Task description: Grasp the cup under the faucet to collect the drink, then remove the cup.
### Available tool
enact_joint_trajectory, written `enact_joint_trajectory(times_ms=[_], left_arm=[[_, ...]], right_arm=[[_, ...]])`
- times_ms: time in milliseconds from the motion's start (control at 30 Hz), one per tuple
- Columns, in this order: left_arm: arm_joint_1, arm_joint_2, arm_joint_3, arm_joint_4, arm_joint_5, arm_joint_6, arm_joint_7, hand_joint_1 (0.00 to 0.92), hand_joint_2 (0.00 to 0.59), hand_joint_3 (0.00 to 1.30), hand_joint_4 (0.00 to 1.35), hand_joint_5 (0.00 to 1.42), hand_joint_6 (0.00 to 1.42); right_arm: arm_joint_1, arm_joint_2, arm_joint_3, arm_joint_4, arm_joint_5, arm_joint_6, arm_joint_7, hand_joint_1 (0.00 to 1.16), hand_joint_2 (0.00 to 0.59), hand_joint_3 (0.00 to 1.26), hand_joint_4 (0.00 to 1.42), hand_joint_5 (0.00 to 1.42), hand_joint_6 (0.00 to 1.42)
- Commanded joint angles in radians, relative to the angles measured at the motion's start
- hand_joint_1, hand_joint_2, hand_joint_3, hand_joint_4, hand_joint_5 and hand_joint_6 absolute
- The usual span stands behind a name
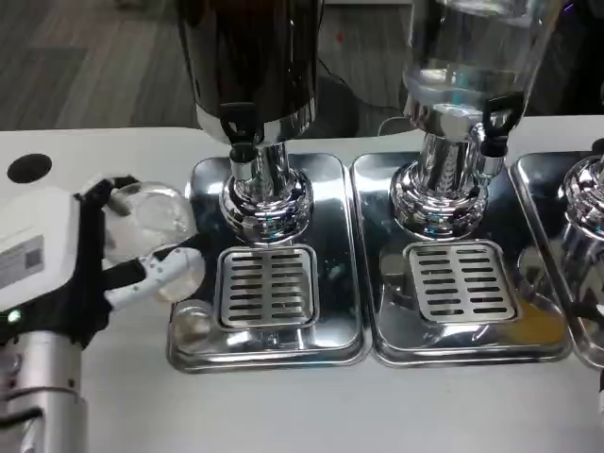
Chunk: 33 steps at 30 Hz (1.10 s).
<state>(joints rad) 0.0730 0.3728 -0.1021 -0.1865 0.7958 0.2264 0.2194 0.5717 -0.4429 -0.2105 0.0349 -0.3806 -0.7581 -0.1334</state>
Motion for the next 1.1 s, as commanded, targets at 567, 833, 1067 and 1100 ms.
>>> enact_joint_trajectory(times_ms=[567,833,1067,1100], left_arm=[[-0.124,-0.090,-0.148,0.211,0.037,0.015,0.048,0.382,0.136,0.49,0.55,0.71,0.80],[-0.163,-0.115,-0.181,0.259,0.045,0.016,0.053,0.382,0.136,0.49,0.55,0.70,0.81],[-0.192,-0.124,-0.201,0.311,0.041,0.013,0.068,0.382,0.136,0.49,0.55,0.70,0.81],[-0.194,-0.125,-0.202,0.314,0.040,0.012,0.069,0.382,0.136,0.49,0.55,0.70,0.81]], right_arm=[[0.037,-0.011,-0.045,0.018,0.054,-0.061,0.033,0.34,0.586,0.21,0.06,0.04,0.00],[0.035,-0.006,-0.049,0.027,0.055,-0.066,0.045,0.35,0.586,0.21,0.06,0.04,0.00],[0.028,-0.008,-0.054,0.045,0.061,-0.072,0.050,0.35,0.586,0.22,0.06,0.04,0.00],[0.026,-0.008,-0.053,0.047,0.061,-0.072,0.051,0.35,0.586,0.22,0.06,0.04,0.00]])
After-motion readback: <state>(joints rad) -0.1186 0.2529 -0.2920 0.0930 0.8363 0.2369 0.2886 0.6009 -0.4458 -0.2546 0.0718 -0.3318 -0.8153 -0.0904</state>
